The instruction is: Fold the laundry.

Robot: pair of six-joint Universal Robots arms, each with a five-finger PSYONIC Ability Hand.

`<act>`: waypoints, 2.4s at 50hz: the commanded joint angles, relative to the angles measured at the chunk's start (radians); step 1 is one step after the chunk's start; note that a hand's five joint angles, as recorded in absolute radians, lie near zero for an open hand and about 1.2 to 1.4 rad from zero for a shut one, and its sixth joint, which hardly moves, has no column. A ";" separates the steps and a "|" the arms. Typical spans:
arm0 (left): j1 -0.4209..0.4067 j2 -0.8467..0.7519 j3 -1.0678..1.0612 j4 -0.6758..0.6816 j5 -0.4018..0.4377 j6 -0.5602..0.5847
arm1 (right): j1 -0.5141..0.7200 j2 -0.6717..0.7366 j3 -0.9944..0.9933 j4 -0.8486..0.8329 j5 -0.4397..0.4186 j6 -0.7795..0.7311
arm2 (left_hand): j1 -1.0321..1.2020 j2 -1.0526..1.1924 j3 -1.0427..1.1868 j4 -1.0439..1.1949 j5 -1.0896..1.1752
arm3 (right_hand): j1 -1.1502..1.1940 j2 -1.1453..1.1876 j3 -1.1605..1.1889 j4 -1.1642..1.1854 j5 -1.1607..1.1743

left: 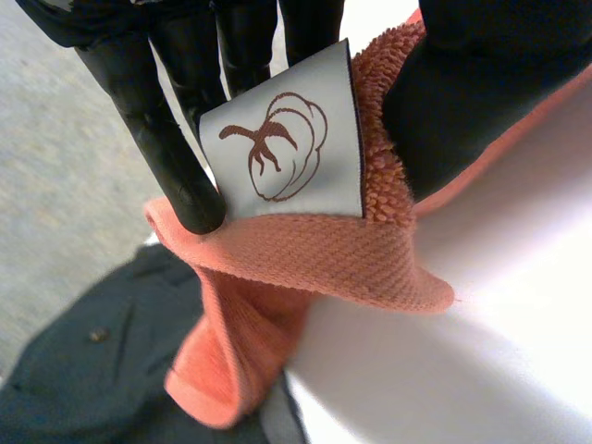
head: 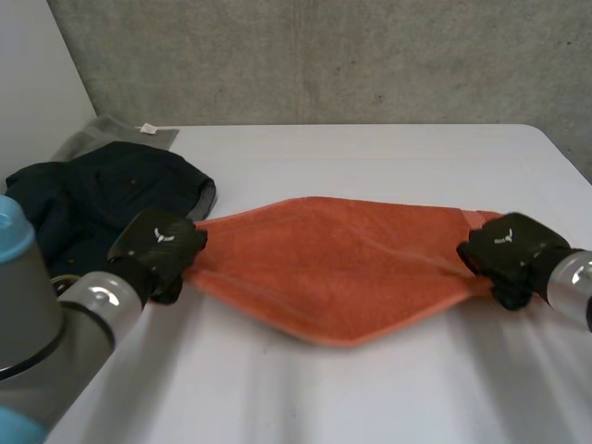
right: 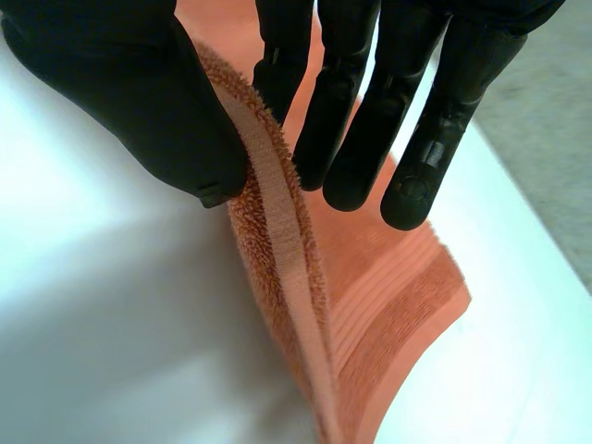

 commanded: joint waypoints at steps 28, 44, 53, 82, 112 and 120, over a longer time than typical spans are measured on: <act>-0.021 -0.386 0.934 0.390 -0.127 -0.060 | 0.087 0.178 -0.547 -0.702 0.202 0.156 | 0.270 0.201 0.217 0.194 0.242 | 0.403 0.221 0.217 0.206 0.228; -0.010 -0.222 0.208 0.371 -0.116 -0.154 | 0.076 0.147 -0.162 -0.304 0.094 0.118 | 0.270 0.201 0.217 0.194 0.242 | 0.403 0.221 0.217 0.206 0.228; -0.006 -0.265 0.105 0.379 -0.102 -0.161 | 0.073 0.218 -0.022 -0.356 0.001 0.153 | 0.270 0.201 0.217 0.194 0.242 | 0.403 0.221 0.217 0.206 0.228; -0.001 -0.230 0.091 0.368 -0.104 -0.241 | -0.298 0.120 0.147 -0.324 -0.128 0.572 | 0.270 0.201 0.217 0.194 0.242 | -0.714 -0.897 -0.901 -0.911 -0.889; 0.014 -0.231 0.099 0.368 -0.102 -0.241 | -0.332 0.273 0.131 -0.442 -0.210 0.352 | 0.270 0.201 0.217 0.194 0.242 | -0.345 -0.528 -0.531 -0.542 -0.520; 0.014 -0.230 0.101 0.365 -0.105 -0.241 | -0.301 0.304 0.090 -0.468 -0.194 0.351 | 0.270 0.201 0.217 0.194 0.242 | 0.402 0.219 0.216 0.205 0.227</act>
